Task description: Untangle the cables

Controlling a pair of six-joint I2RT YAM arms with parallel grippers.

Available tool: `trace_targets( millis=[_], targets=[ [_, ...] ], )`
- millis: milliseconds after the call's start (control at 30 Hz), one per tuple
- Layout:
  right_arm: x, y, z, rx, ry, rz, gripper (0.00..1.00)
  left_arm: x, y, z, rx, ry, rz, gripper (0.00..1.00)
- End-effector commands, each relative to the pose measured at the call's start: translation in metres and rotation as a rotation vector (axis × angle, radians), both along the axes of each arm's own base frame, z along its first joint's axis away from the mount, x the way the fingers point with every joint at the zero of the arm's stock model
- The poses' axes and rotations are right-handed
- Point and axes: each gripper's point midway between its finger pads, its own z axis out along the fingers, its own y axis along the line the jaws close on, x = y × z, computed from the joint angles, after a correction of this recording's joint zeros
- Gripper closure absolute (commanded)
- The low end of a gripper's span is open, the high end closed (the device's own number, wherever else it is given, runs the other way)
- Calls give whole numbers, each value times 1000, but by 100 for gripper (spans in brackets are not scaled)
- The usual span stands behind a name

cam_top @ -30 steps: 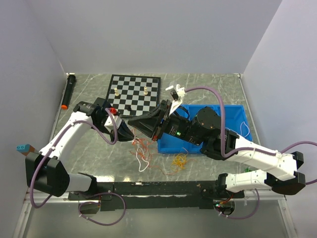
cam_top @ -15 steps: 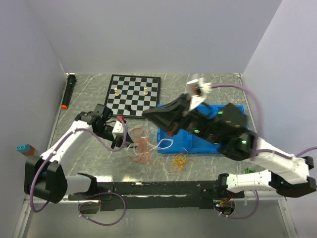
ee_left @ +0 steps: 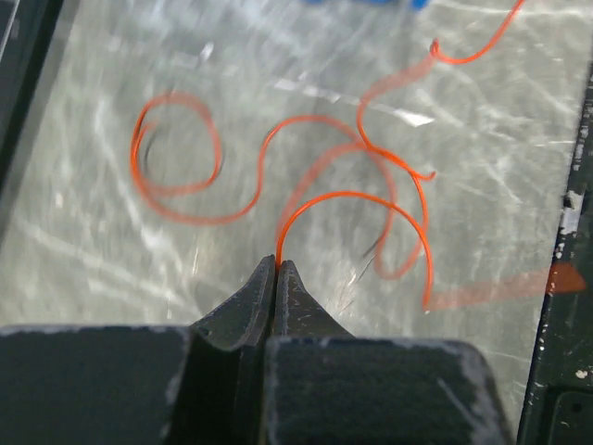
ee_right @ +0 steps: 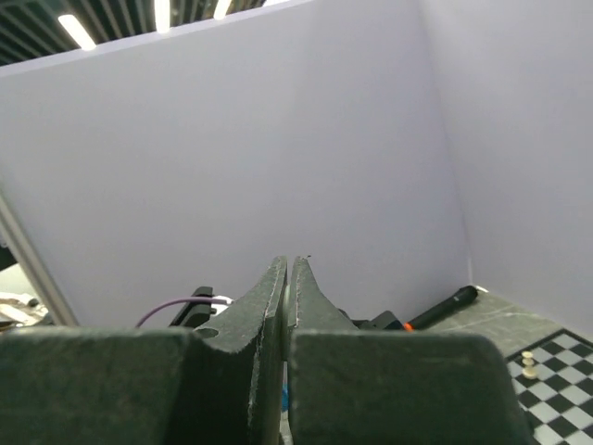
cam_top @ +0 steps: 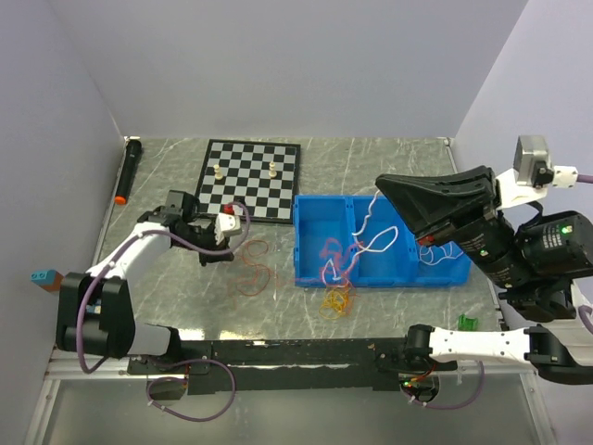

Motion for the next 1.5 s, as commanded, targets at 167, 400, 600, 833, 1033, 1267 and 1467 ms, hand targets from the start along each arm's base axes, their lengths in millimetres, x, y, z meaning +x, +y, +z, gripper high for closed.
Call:
trace_targets(
  millis=[167,400,600,833,1033,1267,1467],
  targets=[
    [19,11,-31,-89,57,-76,100,35,3,98,-120,-28,122,99],
    [18,-24,-58,-47,113,-116,100,79,6,235,-238,-241,355,99],
    [14,-54,-81,-33,168,-137,100,138,59,288,-285,-365,803,99],
    [18,-51,-98,-99,201,-155,100,148,92,371,-426,-478,903,99],
    [21,-40,-106,-126,202,-155,100,107,26,443,-614,-469,621,99],
    [21,-43,-103,-110,194,-162,100,58,-66,471,-704,-470,321,94],
    [19,-49,-102,-90,188,-161,100,55,-101,483,-757,-447,241,97]
  ],
)
